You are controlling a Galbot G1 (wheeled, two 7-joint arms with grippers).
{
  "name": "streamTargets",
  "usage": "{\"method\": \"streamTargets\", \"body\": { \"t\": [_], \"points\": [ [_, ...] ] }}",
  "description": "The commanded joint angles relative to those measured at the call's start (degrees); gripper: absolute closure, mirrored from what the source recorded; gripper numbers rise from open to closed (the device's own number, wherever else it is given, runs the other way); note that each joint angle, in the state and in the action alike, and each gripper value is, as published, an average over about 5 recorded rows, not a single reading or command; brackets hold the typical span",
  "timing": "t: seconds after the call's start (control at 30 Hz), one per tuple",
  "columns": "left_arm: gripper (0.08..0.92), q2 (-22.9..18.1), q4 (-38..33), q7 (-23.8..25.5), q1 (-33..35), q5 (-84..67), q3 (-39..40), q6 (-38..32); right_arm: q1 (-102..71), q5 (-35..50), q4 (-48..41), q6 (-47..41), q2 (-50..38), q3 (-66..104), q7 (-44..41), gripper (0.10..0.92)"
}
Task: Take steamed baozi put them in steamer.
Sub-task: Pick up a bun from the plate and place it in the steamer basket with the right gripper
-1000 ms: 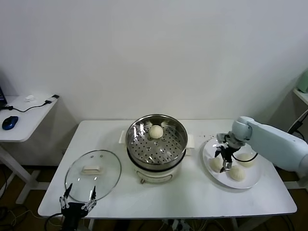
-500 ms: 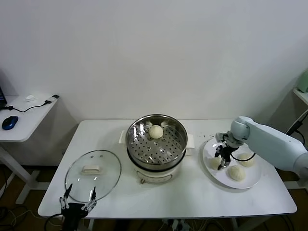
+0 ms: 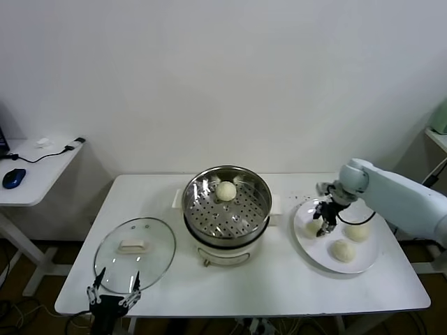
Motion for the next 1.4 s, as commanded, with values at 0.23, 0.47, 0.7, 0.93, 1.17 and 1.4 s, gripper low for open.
{"method": "streamTargets", "body": {
  "t": [0.23, 0.47, 0.7, 0.93, 1.17, 1.4],
  "points": [
    [0.177, 0.03, -0.36, 0.01, -0.07, -0.34, 1.85, -0.41, 30.40, 29.11, 0.87, -3.86, 14.35, -20.25, 0.52, 0.440],
    [0.177, -0.44, -0.56, -0.11, 0.15, 0.36, 2.83, -0.94, 28.87, 34.21, 0.55, -6.47, 25.95, -20.28, 4.48, 0.440],
    [0.177, 0.44, -0.57, -0.09, 0.24, -1.00, 2.35, -1.09, 24.48, 35.09, 0.29, -8.43, 33.63, -20.75, 7.16, 0.440],
    [0.177, 1.24, -0.38, -0.07, 0.44, -2.27, 1.23, -1.22, 20.31, 35.67, 0.62, -8.98, 37.10, -23.04, 9.10, 0.440],
    [0.177, 2.14, 0.40, -0.23, 0.76, -2.99, 0.63, -1.61, 16.84, 35.12, -0.58, -9.26, 39.03, -24.03, 9.95, 0.440],
    [0.177, 1.92, 0.70, -0.29, 0.77, -3.10, 0.73, -1.65, 14.21, 33.99, -1.90, -9.51, 39.67, -24.39, 10.94, 0.434]
  ]
}}
